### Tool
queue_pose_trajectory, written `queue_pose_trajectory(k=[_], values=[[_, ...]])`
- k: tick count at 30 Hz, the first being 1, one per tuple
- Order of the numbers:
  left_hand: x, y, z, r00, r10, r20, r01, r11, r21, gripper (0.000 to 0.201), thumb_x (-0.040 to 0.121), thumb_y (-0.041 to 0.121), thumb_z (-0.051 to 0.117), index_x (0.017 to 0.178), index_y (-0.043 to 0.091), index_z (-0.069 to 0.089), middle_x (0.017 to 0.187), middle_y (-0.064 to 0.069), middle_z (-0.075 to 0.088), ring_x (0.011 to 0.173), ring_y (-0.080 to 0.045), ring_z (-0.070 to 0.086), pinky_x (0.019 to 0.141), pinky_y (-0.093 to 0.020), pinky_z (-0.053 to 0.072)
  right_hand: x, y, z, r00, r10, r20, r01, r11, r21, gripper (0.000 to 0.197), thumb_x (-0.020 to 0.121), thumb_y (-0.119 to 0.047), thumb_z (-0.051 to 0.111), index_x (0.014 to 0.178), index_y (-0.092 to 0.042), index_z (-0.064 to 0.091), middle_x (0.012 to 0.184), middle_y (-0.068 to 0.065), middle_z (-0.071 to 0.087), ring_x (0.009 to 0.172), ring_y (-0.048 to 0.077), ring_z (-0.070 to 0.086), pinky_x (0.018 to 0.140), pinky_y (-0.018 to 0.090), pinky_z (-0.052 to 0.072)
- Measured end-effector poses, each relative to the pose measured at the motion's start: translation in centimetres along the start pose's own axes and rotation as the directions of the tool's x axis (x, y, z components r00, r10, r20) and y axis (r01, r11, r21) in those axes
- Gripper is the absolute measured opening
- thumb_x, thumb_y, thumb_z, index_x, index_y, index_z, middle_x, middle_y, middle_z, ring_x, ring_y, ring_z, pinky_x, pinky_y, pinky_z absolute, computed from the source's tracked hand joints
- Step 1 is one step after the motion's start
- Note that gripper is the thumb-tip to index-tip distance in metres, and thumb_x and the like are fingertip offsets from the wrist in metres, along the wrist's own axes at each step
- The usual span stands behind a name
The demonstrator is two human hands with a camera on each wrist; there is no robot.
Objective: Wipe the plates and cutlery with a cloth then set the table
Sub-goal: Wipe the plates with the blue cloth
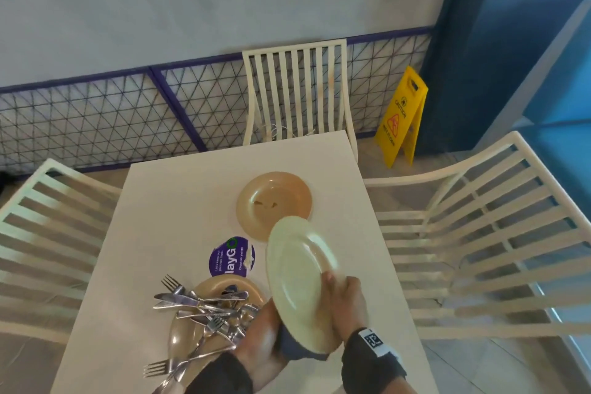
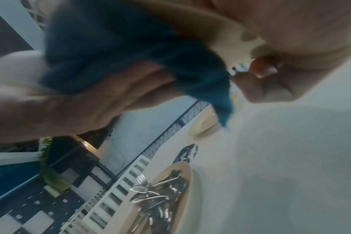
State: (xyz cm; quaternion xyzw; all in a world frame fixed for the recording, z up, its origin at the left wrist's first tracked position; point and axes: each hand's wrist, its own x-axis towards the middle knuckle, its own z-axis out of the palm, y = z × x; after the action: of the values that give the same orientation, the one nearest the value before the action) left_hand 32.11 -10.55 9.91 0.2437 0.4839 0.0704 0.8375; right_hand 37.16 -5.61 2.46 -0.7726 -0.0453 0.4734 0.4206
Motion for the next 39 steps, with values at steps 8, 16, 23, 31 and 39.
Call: queue_pose_trajectory(k=[8,16,23,31,39], values=[[0.1,3.2,-3.9,0.979,0.134,-0.154,-0.118,0.987,0.106,0.044,0.096,0.04,0.058,0.124,0.007,0.066,0.111,-0.02,0.075,0.1,-0.041,0.071,0.082,-0.058,0.059,3.2,9.1,-19.0,0.991,-0.108,-0.078,0.122,0.97,0.212,0.02,0.098,-0.03,0.06,0.113,-0.021,0.051,0.099,0.002,0.066,0.089,0.023,0.065,0.078,0.039,0.052],[0.5,2.8,-8.2,0.91,0.262,-0.321,-0.201,0.957,0.211,0.034,0.1,0.035,0.055,0.121,0.012,0.068,0.119,-0.023,0.071,0.107,-0.036,0.071,0.091,-0.05,0.058,6.4,13.0,-22.2,0.989,-0.143,0.042,0.149,0.934,-0.326,0.007,0.101,-0.02,0.05,0.108,-0.022,0.052,0.091,0.004,0.066,0.087,0.028,0.066,0.082,0.045,0.055],[-0.1,2.1,-10.4,0.907,0.214,-0.362,-0.101,0.946,0.307,0.032,0.102,0.036,0.052,0.119,0.015,0.07,0.113,-0.012,0.076,0.107,-0.03,0.072,0.102,-0.05,0.053,8.4,9.8,-20.5,0.997,-0.072,-0.019,0.044,0.777,-0.628,0.029,0.097,-0.034,0.054,0.122,-0.018,0.055,0.115,0.014,0.065,0.099,0.031,0.061,0.084,0.037,0.047],[0.9,3.1,-14.2,0.922,0.194,-0.336,-0.067,0.933,0.354,0.033,0.101,0.037,0.053,0.122,0.016,0.068,0.113,-0.008,0.077,0.108,-0.029,0.072,0.106,-0.052,0.05,12.9,0.1,-14.7,0.972,-0.205,-0.114,0.081,0.751,-0.656,0.041,0.098,-0.039,0.053,0.129,-0.014,0.057,0.134,0.016,0.055,0.122,0.036,0.054,0.101,0.039,0.041],[2.4,4.9,-16.7,0.917,0.241,-0.317,-0.097,0.907,0.409,0.023,0.103,0.027,0.053,0.114,0.015,0.069,0.103,-0.008,0.079,0.095,-0.024,0.076,0.093,-0.04,0.057,19.8,-5.1,-6.2,0.99,0.091,-0.107,-0.083,0.994,0.074,0.053,0.095,-0.028,0.064,0.14,-0.013,0.043,0.112,0.016,0.065,0.083,0.032,0.066,0.075,0.045,0.061]])
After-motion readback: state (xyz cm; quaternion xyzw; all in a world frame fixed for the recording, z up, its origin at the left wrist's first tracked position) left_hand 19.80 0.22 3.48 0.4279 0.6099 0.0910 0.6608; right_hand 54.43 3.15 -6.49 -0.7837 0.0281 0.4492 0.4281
